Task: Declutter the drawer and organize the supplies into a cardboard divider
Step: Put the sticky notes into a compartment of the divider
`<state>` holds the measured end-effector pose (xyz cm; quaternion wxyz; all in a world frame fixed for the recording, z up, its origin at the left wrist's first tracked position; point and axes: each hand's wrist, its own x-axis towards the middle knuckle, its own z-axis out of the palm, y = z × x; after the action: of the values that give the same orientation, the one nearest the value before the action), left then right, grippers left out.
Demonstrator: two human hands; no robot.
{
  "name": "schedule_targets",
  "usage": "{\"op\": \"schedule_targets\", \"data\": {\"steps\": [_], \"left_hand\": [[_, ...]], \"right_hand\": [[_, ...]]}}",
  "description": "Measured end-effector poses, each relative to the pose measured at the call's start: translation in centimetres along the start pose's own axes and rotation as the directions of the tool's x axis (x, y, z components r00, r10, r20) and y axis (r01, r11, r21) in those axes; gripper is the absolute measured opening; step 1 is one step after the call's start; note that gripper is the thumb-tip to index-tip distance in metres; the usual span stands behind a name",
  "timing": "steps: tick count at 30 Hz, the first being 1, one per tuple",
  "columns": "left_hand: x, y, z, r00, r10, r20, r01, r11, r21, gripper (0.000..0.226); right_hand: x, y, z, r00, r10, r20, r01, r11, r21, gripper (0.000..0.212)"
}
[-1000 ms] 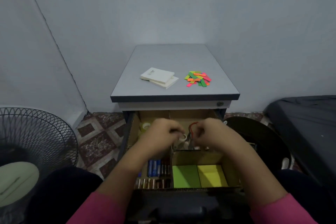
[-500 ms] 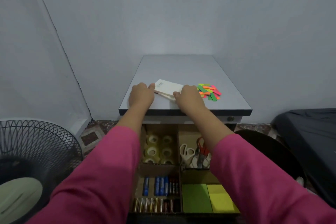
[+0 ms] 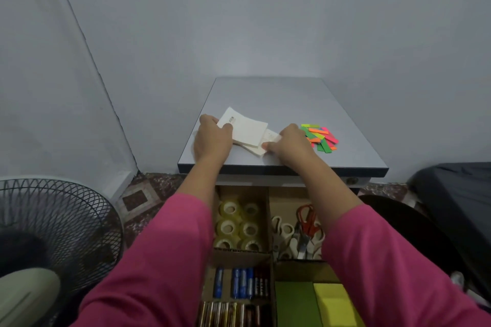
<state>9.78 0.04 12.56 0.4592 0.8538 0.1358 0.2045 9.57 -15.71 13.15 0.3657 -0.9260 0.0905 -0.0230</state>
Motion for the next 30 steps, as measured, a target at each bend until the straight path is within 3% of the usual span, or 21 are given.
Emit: {"op": "schedule_targets", "data": {"steps": [7,11,15,20,23,26,30], "left_hand": [[-0.7,-0.1,-0.1,0.999,0.035,0.023,-0.034,0.999,-0.032,0.015],[-1.2,-0.4,-0.9,0.995,0.068,0.074,-0.05,0.974,-0.222,0.015],[-2.1,-0.1,-2.1,0.989,0.081,0.126,-0.041,0.954,-0.297,0.019],[-5.5,0.3,-2.9,0.977,0.113,0.179,-0.03,0.91,-0.413,0.016],[-9.2,-0.1,-3.2,0.967,0.123,0.223,-0.018,0.906,-0.423,0.019],[-13.0,-0.9,-3.4,0.916,0.075,0.394,0.114,0.893,-0.435,0.02],[-17.3,-1.9,-3.0,0.8,-0.002,0.601,0.337,0.829,-0.446,0.021]], "right_hand": [[-1.9,1.5,-0.6,0.994,-0.101,-0.052,0.113,0.925,0.362,0.041],[-3.3,1.3,-1.3,0.994,-0.109,-0.024,0.104,0.823,0.559,0.034],[-4.8,1.1,-2.5,0.992,-0.124,0.024,0.065,0.666,0.743,0.021],[-6.5,3.6,-4.0,0.986,-0.162,0.05,0.057,0.592,0.804,0.021],[-8.7,6.2,-5.7,0.978,-0.189,0.088,0.044,0.601,0.798,0.017],[-11.4,9.4,-7.4,0.967,-0.169,0.189,-0.028,0.67,0.742,0.02],[-14.2,13.0,-8.1,0.939,-0.089,0.332,-0.146,0.771,0.62,0.019]]}}
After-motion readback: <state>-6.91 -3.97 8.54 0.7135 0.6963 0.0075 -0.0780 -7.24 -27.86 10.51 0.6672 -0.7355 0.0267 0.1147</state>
